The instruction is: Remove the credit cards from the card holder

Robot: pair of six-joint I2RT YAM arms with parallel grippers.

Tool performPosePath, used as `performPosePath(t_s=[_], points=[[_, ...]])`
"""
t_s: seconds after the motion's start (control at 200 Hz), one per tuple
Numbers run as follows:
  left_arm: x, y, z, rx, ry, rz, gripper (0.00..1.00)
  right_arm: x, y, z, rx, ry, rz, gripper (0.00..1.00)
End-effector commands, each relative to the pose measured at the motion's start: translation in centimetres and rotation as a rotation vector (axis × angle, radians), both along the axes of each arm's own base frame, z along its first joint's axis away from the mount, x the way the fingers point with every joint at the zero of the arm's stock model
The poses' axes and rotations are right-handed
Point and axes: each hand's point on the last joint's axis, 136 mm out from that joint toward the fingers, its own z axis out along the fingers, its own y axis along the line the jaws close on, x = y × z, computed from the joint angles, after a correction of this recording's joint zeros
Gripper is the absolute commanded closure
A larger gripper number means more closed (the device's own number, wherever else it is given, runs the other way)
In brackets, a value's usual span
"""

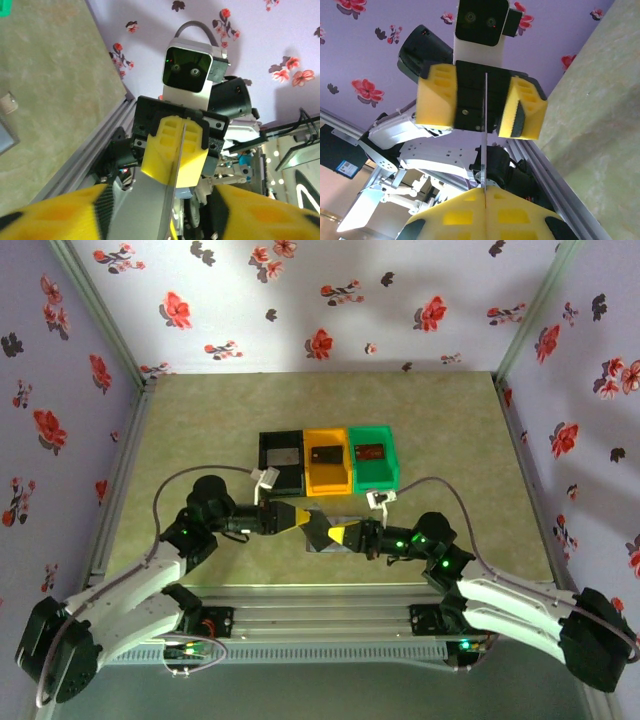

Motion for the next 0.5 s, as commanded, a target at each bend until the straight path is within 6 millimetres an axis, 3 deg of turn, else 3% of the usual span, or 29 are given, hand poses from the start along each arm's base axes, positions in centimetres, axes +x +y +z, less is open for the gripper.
performPosePath(t_s=[0.0, 0.14, 0.495], points=[[-1.2, 0.9, 2.2, 0.046, -0.077, -0.056, 0.35, -0.8, -0.1, 1.6, 0.021, -0.055, 0.07, 1.0], [-2.1, 2.0, 2.7, 0.169, -0.123, -0.104, 0.28, -1.9, -0.2, 1.9, -0.002, -0.071, 0.152, 1.0], [-3.7, 1.6, 1.5, 0.204, -0.066, -0.286, 0.3, -3.8, 0.2, 2.5, 0.002, -0.069, 0.3, 1.0]])
